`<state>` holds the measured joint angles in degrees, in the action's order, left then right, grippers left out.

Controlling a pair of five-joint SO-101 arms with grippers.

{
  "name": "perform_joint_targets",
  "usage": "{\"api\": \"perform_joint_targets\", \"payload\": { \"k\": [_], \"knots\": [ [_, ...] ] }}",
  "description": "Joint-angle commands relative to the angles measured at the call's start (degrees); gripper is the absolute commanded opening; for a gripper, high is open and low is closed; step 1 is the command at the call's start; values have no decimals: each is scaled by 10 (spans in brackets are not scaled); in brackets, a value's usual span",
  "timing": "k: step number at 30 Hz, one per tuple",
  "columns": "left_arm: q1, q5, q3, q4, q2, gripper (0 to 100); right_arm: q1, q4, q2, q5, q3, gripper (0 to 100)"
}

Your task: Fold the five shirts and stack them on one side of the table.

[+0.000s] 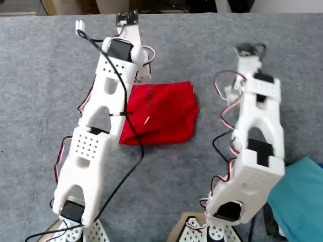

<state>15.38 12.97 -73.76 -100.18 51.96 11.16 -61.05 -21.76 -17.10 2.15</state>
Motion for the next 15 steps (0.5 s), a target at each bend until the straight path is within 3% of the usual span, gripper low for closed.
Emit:
{"api": "perform_joint_targets", "payload": {
  "k": [1, 7, 15],
  "knots": [
    [32, 2, 53, -6, -7, 19, -52, -107, 6, -24, 151, 5],
    [87, 2, 140, -6, -14, 19, -92, -221, -94, -54, 355, 5],
    [126, 4, 152, -6, -14, 19, 0, -323, -264, -55, 604, 5]
  ]
}}
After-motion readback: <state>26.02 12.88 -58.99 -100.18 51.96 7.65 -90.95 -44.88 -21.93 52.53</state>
